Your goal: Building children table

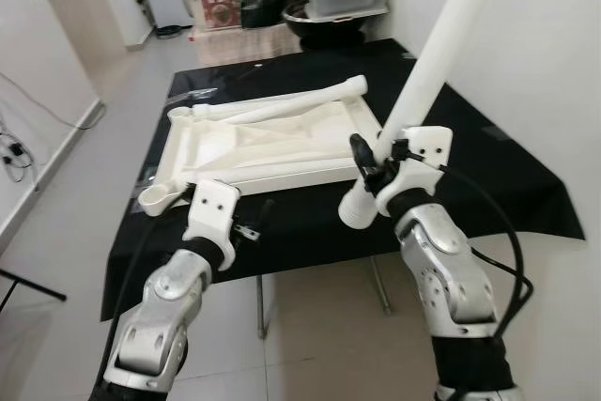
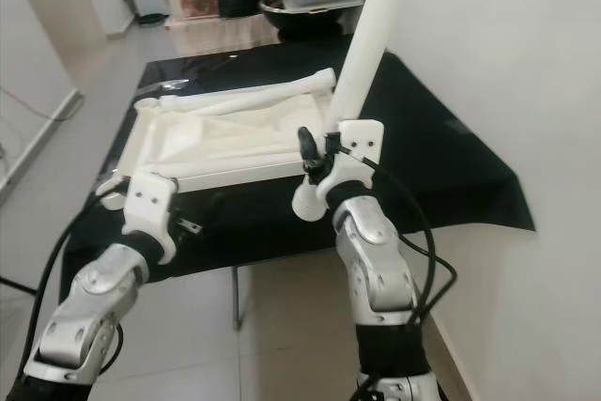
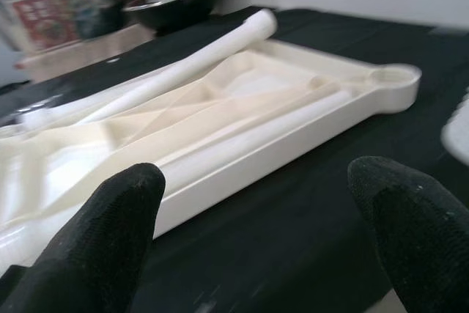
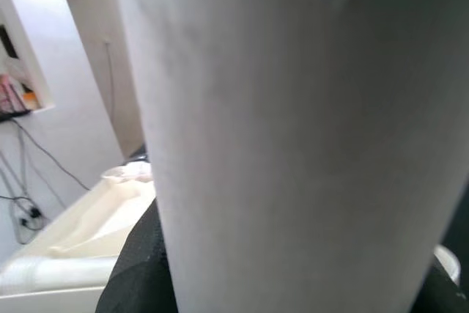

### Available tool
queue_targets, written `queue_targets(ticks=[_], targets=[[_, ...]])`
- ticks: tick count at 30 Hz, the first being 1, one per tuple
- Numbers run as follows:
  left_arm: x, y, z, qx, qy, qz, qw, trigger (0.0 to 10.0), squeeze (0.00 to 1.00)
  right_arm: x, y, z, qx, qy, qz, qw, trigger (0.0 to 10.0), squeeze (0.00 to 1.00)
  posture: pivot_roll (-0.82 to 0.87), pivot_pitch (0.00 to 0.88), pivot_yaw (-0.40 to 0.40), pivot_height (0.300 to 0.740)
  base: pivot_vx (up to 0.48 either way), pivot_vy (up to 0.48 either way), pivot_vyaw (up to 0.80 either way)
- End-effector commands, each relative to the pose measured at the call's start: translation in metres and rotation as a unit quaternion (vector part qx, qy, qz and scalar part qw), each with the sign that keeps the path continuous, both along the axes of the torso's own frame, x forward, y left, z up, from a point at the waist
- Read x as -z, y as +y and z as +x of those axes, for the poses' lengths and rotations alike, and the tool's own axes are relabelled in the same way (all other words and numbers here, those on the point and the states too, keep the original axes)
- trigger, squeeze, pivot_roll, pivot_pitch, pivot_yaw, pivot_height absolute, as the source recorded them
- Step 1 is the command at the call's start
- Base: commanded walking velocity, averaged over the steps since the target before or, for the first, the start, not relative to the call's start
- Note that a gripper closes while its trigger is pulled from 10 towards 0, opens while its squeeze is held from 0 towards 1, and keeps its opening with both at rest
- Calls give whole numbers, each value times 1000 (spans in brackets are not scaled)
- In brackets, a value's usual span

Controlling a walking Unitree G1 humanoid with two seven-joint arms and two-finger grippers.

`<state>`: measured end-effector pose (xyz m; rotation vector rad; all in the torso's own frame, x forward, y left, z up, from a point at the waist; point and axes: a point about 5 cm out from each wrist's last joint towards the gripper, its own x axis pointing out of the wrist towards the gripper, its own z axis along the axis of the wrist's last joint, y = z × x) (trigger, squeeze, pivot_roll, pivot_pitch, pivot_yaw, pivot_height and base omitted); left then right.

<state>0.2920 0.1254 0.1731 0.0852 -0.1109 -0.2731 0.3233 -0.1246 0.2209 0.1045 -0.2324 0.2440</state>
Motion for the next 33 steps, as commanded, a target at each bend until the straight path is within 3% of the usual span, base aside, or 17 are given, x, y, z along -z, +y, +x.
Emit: queue_targets(ticks=[1, 8, 15, 22, 27, 33], targets=[[7, 2, 2, -1, 13, 3, 1000, 10000, 0, -6, 5, 1, -15, -11, 8, 1000, 10000, 0, -31, 0, 79, 740, 334, 0, 0], [6, -4, 3, 14, 10, -6, 1000, 10000, 0, -7, 12, 0, -34, -19, 5, 999, 10000, 0, -35, 0, 68, 740, 304, 0, -359], [12, -12, -7, 29, 23, -12, 999, 10000, 0, -6, 18, -9, -65, -27, -1, 998, 10000, 0, -35, 0, 66, 740, 280, 0, 0], [18, -14, -9, 17, 35, -24, 999, 10000, 0, -1, 20, -12, -80, -21, -8, 997, 10000, 0, -24, 7, 66, 740, 0, 0, 0], [26, -6, -28, 17, 47, -32, 998, 10000, 0, 2, 24, -20, -119, -19, -33, 992, 10000, 0, -19, 69, 49, 740, 0, -180, 0], [26, -2, -32, -21, 55, -29, 998, 10000, 0, 7, 30, -26, -152, -9, -64, 986, 10000, 0, -7, 123, 49, 740, 0, -303, 510]])
